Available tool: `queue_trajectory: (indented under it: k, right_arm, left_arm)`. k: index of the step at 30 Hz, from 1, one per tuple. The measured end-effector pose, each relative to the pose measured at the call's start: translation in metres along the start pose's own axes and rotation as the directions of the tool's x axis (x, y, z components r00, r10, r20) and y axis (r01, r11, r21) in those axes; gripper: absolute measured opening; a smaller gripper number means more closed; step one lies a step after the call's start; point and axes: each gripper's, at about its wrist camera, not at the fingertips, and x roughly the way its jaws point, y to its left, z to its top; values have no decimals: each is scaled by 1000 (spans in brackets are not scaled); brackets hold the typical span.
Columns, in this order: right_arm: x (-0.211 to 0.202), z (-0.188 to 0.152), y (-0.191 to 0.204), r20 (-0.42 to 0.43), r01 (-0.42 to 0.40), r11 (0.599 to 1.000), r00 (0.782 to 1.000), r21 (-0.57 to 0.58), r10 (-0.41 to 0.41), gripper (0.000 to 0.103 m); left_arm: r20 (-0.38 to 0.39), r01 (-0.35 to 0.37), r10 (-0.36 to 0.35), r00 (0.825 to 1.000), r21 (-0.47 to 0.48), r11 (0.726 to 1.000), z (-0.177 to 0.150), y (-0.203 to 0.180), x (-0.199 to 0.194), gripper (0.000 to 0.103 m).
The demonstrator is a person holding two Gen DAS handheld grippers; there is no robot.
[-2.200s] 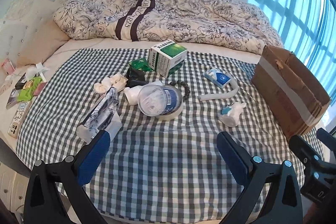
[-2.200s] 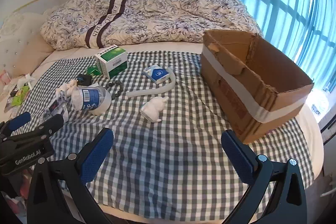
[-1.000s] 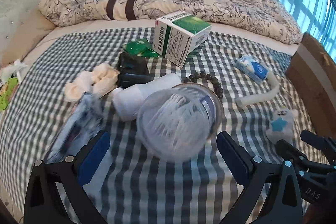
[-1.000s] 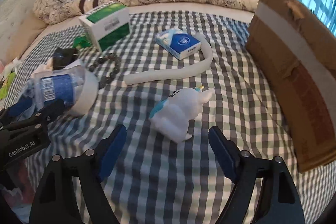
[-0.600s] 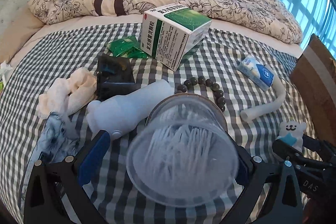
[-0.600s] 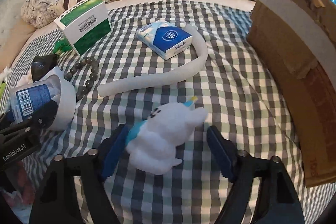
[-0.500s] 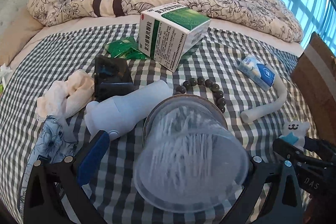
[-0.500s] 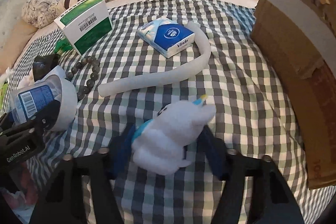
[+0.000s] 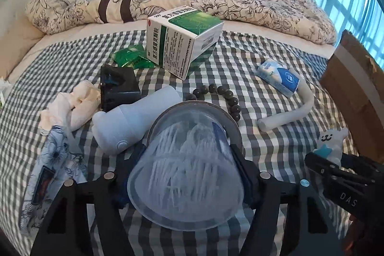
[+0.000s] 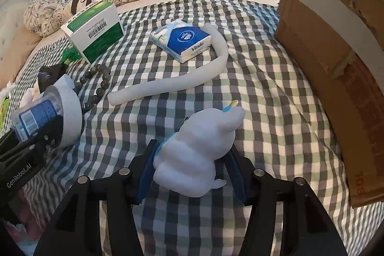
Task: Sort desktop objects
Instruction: 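Grasp the white plush toy with the right tool while the left tool grasps the clear toothpick container, then lift and carry the plush toy and container toward the cardboard box with both tools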
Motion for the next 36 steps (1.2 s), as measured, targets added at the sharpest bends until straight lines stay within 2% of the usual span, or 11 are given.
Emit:
queue_trajectory:
  k: [11, 17, 19, 21, 24, 26, 28, 30, 36]
  right_arm:
    - [-34, -4, -4, 58, -7, 1000, 998, -4, 8, 54]
    - [-53, -8, -4, 84, -18, 1000, 996, 3, 18, 54]
    - [-57, -10, -4, 87, -21, 1000, 996, 4, 20, 54]
    - [-64, -13, -4, 93, -24, 1000, 995, 8, 23, 54]
    - [-72, -17, -4, 103, -20, 1000, 995, 10, 19, 54]
    - [-78, -20, -5, 110, -21, 1000, 994, 12, 19, 54]
    - [-83, -23, -6, 116, -22, 1000, 993, 18, 20, 54]
    - [-88, -25, -6, 125, -28, 999, 992, 23, 25, 54]
    - [-106, -31, -3, 155, -40, 999, 987, 11, 38, 54]
  left_arm:
    - [22, -17, 16, 1000, 33, 999, -4, -6, -31, 67]
    - [48, 9, -11, 999, 39, 999, -1, -9, -57, 67]
    - [18, 69, -70, 997, 18, 997, -3, -7, -57, 67]
    - [-51, 114, -114, 992, -13, 993, -7, -2, -46, 67]
    - [-171, 95, -98, 980, -26, 995, -26, 1, -27, 67]
    - [-181, 108, -110, 977, -19, 994, -34, 2, -34, 66]
    - [-197, 165, -170, 966, -42, 985, -36, 6, -44, 66]
    - [-182, 212, -223, 958, -75, 974, -35, 12, -56, 66]
    - [-96, 202, -206, 974, -50, 978, -29, 10, -100, 67]
